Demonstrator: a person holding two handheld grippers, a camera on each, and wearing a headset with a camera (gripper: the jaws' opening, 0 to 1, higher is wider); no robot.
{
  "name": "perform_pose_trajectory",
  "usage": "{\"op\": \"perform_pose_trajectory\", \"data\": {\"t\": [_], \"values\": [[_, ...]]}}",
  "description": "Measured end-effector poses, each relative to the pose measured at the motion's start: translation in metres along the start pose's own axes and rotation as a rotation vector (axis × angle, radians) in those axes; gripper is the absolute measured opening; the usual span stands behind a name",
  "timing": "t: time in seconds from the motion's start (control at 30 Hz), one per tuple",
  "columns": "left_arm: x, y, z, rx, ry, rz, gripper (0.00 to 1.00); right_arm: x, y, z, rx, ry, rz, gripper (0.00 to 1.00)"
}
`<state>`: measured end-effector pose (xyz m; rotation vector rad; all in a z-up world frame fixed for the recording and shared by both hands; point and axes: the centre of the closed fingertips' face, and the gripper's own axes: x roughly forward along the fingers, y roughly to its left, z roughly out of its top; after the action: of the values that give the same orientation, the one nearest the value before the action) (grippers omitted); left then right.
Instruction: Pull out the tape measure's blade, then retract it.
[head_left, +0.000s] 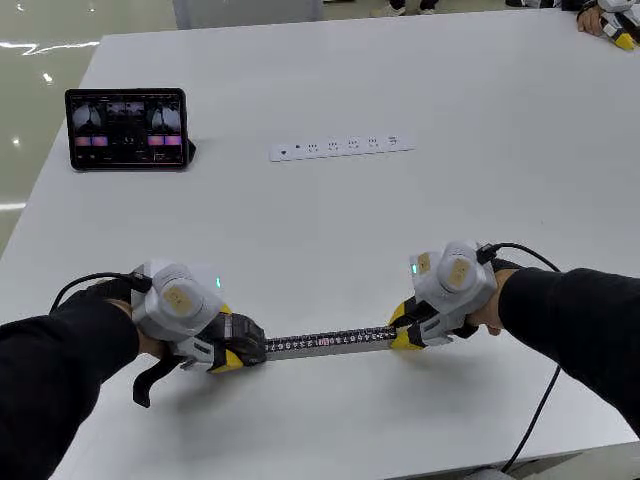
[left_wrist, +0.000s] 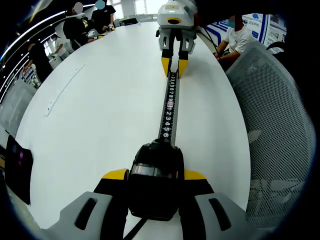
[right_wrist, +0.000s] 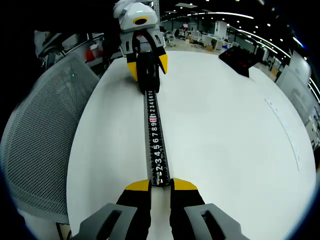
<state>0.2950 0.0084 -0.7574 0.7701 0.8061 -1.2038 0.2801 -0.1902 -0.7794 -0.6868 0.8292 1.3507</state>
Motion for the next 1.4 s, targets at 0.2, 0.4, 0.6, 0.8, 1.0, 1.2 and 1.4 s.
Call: {"op": "perform_pose_trajectory", "data": {"t": [0.2,0.4,0.6,0.8,1.0,1.2,1.4], "values": [[0.000,0.000,0.000,-0.002,0.001,0.002,0.34,-0.004,-0.001,-0.004,-0.003,0.003,0.003,0.10],[0.000,0.000,0.000,-0.003,0.001,0.006,0.34,-0.005,-0.003,-0.006,-0.003,0.003,0.004,0.10],[-0.001,0.000,0.000,-0.005,0.002,0.008,0.34,-0.006,-0.003,-0.007,-0.004,0.003,0.005,0.10],[0.000,0.000,0.000,-0.009,0.003,0.011,0.34,-0.008,-0.005,-0.012,-0.002,0.007,0.002,0.10],[0.000,0.000,0.000,-0.012,0.004,0.010,0.34,-0.009,-0.006,-0.016,0.000,0.011,0.001,0.10],[0.000,0.000,0.000,-0.011,0.003,0.010,0.34,-0.012,-0.005,-0.019,0.009,0.011,-0.007,0.10],[0.000,0.000,0.000,-0.012,0.000,0.011,0.34,-0.014,-0.006,-0.022,0.015,0.006,-0.009,0.10]]}}
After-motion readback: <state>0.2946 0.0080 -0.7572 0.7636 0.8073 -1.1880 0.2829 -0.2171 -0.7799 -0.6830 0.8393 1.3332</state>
